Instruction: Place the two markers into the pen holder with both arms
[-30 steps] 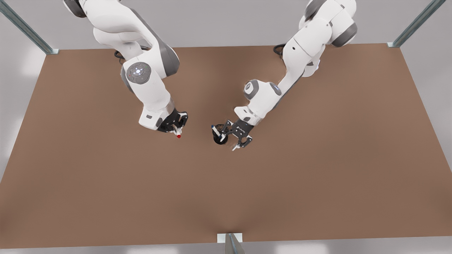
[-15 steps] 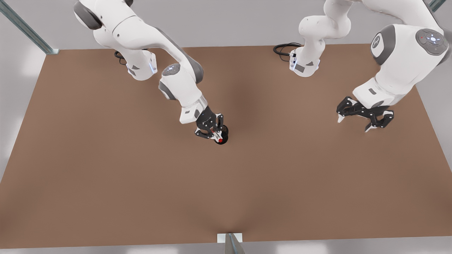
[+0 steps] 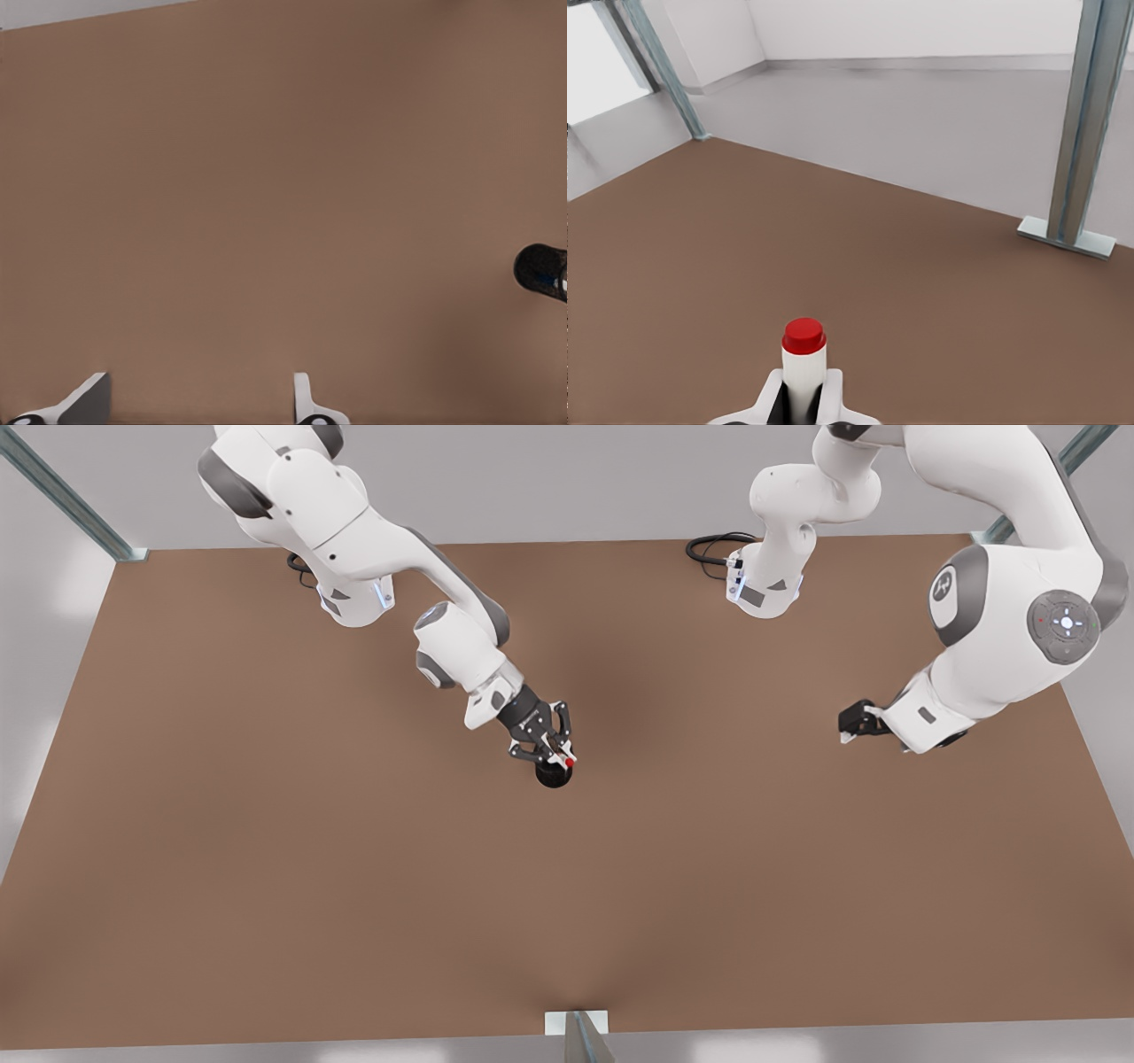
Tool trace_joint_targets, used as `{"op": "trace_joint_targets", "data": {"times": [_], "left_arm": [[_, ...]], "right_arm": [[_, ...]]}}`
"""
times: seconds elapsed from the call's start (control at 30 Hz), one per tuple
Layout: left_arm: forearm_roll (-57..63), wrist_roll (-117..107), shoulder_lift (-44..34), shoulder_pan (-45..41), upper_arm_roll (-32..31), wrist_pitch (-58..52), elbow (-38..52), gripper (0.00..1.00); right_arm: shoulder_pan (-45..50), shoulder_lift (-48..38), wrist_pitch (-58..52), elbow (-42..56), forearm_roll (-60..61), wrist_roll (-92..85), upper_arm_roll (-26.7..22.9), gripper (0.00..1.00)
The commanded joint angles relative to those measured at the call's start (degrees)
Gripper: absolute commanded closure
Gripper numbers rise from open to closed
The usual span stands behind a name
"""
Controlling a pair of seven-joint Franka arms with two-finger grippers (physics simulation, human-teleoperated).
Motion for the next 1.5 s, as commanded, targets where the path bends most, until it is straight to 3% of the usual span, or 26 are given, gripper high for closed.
{"op": "trace_joint_targets", "data": {"times": [0.0, 0.33, 0.73, 0.77, 0.83, 0.97, 1.0, 1.07, 1.1, 1.13, 1.17, 1.2, 1.23, 1.3, 1.33, 1.47], "left_arm": [[0.0, -9.1, 0.2, -0.1, 0.0, -0.7, 0.0, 0.0], [0.0, -9.0, 1.0, -0.1, 0.0, -0.6, 0.0, 0.0], [0.0, -9.0, 1.3, -0.1, 0.0, -0.8, -0.2, 0.0], [0.0, -9.0, 1.3, -0.1, 0.0, -0.7, -0.2, 0.0], [0.0, -9.0, 1.3, -0.1, 0.0, -0.7, -0.2, 0.0], [0.0, -9.1, 1.3, -0.1, 0.0, -0.7, -0.2, 0.0], [0.0, -9.0, 1.3, -0.1, 0.0, -0.7, -0.2, 0.0], [-0.1, -8.8, 1.2, 0.0, -0.1, -1.3, -0.2, 0.0], [0.0, -9.2, 1.2, -0.1, 0.0, -1.3, -0.2, 0.0], [-0.3, -8.8, 1.1, 0.4, -0.1, -1.2, 0.1, 0.0], [0.0, -8.6, 1.2, 0.4, -0.1, -0.8, 0.1, 0.0], [0.4, -8.6, 1.2, 0.3, -0.1, -0.6, 0.2, 0.0], [0.3, -8.2, 1.1, 0.4, -0.1, -0.6, 0.2, 0.0], [0.3, -3.4, 1.0, 0.2, -0.1, -0.6, 0.7, 0.0], [0.3, -3.4, 1.0, 0.0, -0.1, -0.6, 0.8, 0.0], [0.3, -3.8, 1.1, -0.4, -0.3, -1.3, 0.8, 0.0]], "right_arm": [[0.0, 0.2, 6.1, -0.7, 0.2, 0.8, 0.0, 0.79], [-0.2, 5.4, 7.1, -0.1, -1.9, -7.3, -0.8, 0.79], [-0.2, 3.8, 7.1, -5.9, -1.9, -7.3, -0.8, 0.78], [-0.1, 4.8, 7.1, -6.2, -1.9, -7.3, -0.8, 0.67], [-0.5, 5.5, 7.1, -6.2, -1.9, -7.3, -0.8, 0.0], [-2.4, 4.4, 6.5, -3.8, -1.9, -8.0, -0.8, 0.0], [-5.1, -0.3, -3.7, -1.0, -2.0, -8.2, -0.4, 0.0], [-9.7, -13.1, -49.9, 13.6, -1.9, -7.4, -0.4, 0.0], [-11.5, -13.6, -75.2, 26.2, -1.6, -5.5, -0.6, 0.0], [-15.4, -13.7, -87.8, 29.9, -1.5, -2.1, -0.4, 0.0], [-17.7, -15.9, -91.9, 29.9, 1.8, -3.2, -4.2, 0.0], [-17.3, -16.2, -99.7, 35.1, 9.7, -8.9, -13.7, 0.0], [-16.1, -15.8, -101.0, 35.5, 9.7, -13.4, -17.5, 0.0], [-16.3, -13.2, -103.1, 35.6, 10.8, -15.1, -19.2, 0.0], [-16.7, -8.9, -109.7, 42.5, 10.9, -16.8, -19.6, 0.0], [-17.3, -7.8, -109.4, 44.3, 10.9, -17.0, -19.7, 0.01]]}}
